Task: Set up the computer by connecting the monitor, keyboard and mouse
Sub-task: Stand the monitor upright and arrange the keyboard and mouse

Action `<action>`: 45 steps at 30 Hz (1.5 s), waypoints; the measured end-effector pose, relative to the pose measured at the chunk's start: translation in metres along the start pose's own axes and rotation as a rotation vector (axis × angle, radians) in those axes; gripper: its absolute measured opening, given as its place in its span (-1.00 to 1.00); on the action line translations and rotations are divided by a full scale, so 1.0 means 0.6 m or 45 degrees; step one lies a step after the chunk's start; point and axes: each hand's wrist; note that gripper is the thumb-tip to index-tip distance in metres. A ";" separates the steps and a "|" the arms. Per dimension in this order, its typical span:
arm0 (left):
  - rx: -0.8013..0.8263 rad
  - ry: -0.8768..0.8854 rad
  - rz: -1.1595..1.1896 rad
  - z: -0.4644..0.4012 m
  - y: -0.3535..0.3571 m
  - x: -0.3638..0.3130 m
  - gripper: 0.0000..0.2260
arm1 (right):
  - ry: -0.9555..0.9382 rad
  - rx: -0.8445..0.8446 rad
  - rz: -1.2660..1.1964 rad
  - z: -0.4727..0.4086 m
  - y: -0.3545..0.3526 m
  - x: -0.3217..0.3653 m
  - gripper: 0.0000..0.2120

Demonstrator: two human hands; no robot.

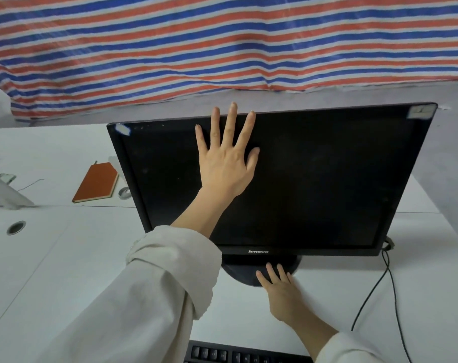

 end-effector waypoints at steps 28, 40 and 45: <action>-0.189 -0.171 0.674 0.175 0.091 -0.046 -0.54 | 0.488 0.306 -1.481 0.000 -0.058 -0.022 -0.60; 0.025 -2.008 2.416 0.298 0.187 0.012 -0.54 | 0.886 0.122 -3.146 -0.014 -0.103 -0.126 -0.71; -0.215 -2.112 2.654 0.284 0.200 0.031 -0.44 | 0.812 0.200 -3.344 -0.023 -0.100 -0.129 -0.40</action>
Point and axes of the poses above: each hand's wrist, its own z-axis away from the middle knuckle, its own y-axis out of the palm, x = y × z, and after that the axes turned 11 degrees about y, right-handed
